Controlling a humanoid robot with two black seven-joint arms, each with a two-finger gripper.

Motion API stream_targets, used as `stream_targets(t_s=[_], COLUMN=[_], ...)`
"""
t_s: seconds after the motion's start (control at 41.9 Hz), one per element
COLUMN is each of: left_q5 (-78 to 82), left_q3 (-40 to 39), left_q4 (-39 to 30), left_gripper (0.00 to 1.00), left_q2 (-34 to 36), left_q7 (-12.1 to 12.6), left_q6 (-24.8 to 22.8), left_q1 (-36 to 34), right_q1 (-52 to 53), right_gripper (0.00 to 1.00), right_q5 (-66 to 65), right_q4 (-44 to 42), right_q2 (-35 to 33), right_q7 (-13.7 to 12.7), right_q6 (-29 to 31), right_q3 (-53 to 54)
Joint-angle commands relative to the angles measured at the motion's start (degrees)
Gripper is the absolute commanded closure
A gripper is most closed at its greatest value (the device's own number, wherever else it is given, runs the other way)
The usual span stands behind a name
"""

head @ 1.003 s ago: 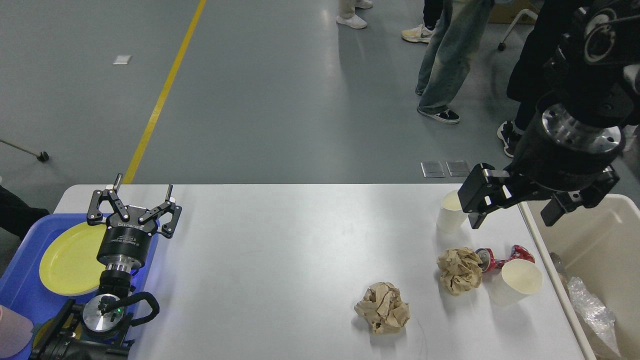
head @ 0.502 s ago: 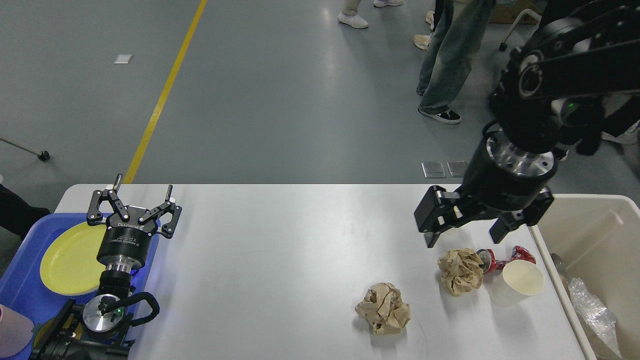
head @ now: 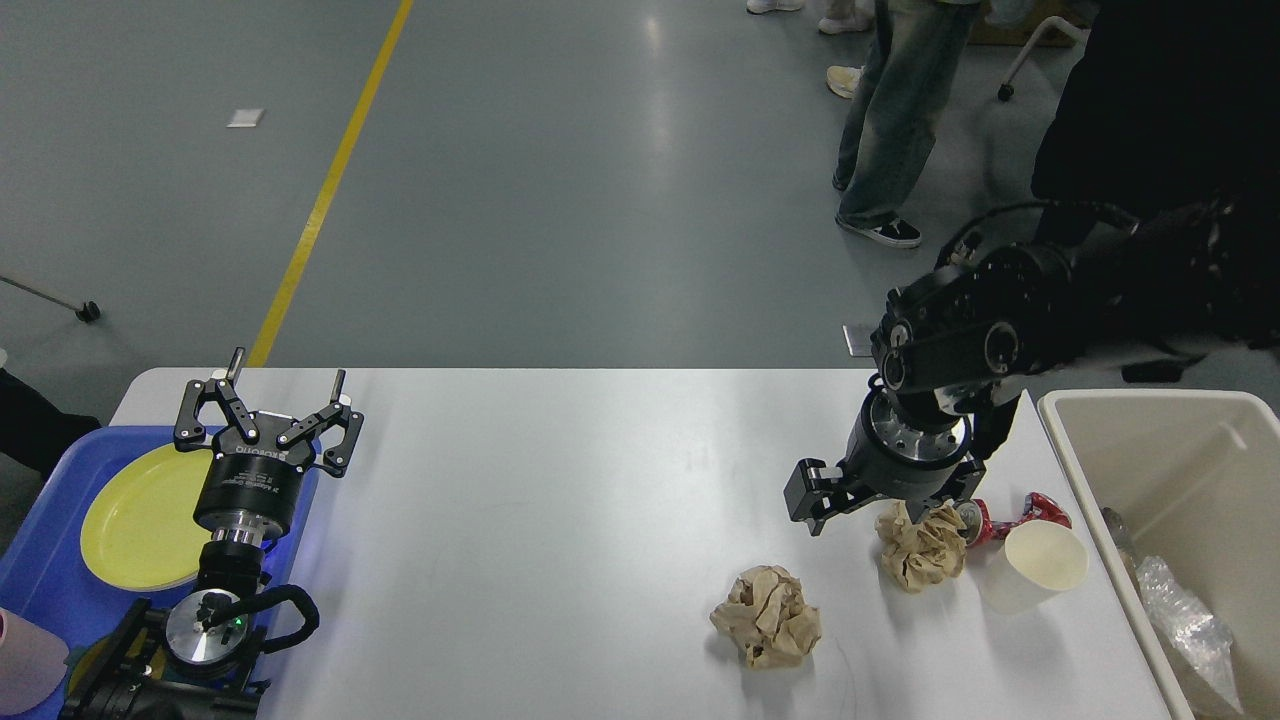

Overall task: Tidy desktop
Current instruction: 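Lower the right gripper onto the crumpled brown paper beside the cup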

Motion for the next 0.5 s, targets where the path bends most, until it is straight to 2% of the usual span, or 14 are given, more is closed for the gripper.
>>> stream_targets(t_s=[0.0,0.215,0.478], left_q5=[0.00,0.00,0.00], left_q3=[0.00,0.00,0.00], left_q4=[-0.01,-0.01,-0.01], left_gripper=[0.04,0.04,0.04], left_q2=[-0.01,-0.01,-0.01], left_q7=[0.00,0.00,0.00], left_q6=[0.00,0.00,0.00], left_q1=[0.01,0.01,0.01], right_q1=[-8.06,-16.93,-24.94], right_gripper=[0.02,0.02,0.01], right_q5=[-0.66,-0.83,-0.57], right_q4=[-8.92,-19.46,-27.47], right_q2=[0.92,0.83,0.66], right_q7=[-0.01,0.08,0.08], right_q6=[-0.25,-0.69,-2.62], right_q3=[-1.95,-4.67,-4.85])
